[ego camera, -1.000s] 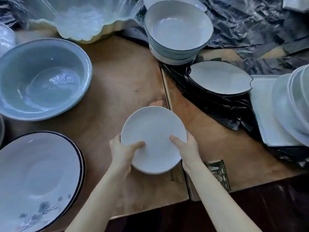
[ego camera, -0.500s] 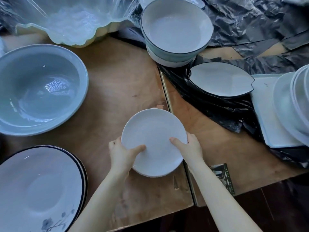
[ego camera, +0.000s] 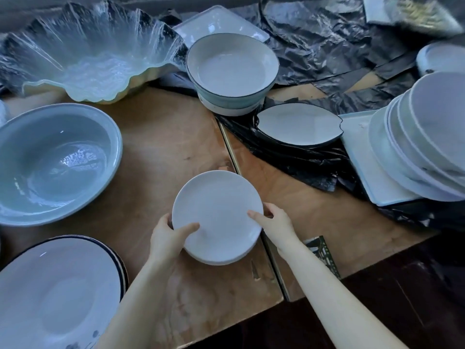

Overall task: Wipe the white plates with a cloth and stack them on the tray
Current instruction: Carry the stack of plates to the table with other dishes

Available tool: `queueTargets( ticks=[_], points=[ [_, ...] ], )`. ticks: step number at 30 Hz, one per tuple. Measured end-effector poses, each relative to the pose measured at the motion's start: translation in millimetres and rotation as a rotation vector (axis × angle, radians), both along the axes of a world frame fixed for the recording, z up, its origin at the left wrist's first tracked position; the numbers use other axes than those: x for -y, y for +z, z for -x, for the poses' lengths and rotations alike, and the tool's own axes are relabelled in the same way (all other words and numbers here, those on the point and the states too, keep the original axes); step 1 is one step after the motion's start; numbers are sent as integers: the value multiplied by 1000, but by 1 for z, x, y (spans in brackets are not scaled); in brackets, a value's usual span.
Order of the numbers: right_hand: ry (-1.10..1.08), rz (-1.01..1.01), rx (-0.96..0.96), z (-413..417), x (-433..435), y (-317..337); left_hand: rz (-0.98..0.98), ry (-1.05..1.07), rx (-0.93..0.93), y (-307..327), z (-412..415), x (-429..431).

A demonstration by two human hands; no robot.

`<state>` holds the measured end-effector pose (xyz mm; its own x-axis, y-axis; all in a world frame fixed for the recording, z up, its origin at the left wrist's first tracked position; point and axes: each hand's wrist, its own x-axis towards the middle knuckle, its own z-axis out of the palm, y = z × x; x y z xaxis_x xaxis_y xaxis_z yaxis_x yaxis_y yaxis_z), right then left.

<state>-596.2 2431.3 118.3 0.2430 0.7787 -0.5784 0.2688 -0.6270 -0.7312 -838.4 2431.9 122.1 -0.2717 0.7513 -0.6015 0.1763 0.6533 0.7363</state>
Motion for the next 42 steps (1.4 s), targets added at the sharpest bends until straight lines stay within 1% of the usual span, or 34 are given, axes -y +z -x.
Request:
queueTargets(
  ticks=[3, 6, 8, 11, 14, 16, 18, 20, 22, 24, 26, 29, 32, 34, 37, 40, 42],
  points=[
    [-14, -16, 23, -18, 20, 7, -81, -6, -36, 9, -2, 9],
    [-3, -58, 57, -40, 46, 19, -213, -47, -235, 25, -10, 22],
    [29, -107, 119, -60, 69, 30, -319, -82, -350, 36, -21, 36],
    [86, -174, 234, -97, 114, 50, -518, -246, -495, 54, -58, 60],
    [119, -226, 388, -141, 174, 70, -619, -496, -517, 76, -117, 82],
    [129, -246, 499, -174, 220, 83, -707, -744, -563, 87, -168, 103],
    [127, -247, 619, -209, 272, 96, -835, -1015, -641, 96, -223, 132],
    [85, -233, 742, -244, 330, 107, -979, -1264, -716, 103, -281, 167],
    [23, -189, 862, -277, 394, 117, -1101, -1471, -723, 109, -339, 207],
    [-48, -100, 960, -305, 463, 125, -1232, -1631, -657, 111, -397, 252],
    [-153, 12, 1016, -326, 535, 132, -1310, -1798, -602, 114, -454, 303],
    [-362, 168, 1033, -339, 645, 141, -1462, -2002, -488, 117, -531, 389],
    [-593, 325, 1022, -332, 751, 147, -1644, -2199, -343, 125, -594, 493],
    [-761, 427, 990, -319, 817, 149, -1766, -2315, -223, 130, -628, 566],
    [-999, 570, 923, -289, 907, 149, -1945, -2456, 20, 136, -664, 679],
    [-1206, 707, 855, -253, 986, 153, -2031, -2581, 246, 141, -683, 795],
    [-1303, 808, 830, -231, 1033, 157, -2064, -2642, 390, 145, -686, 867]
  ],
)
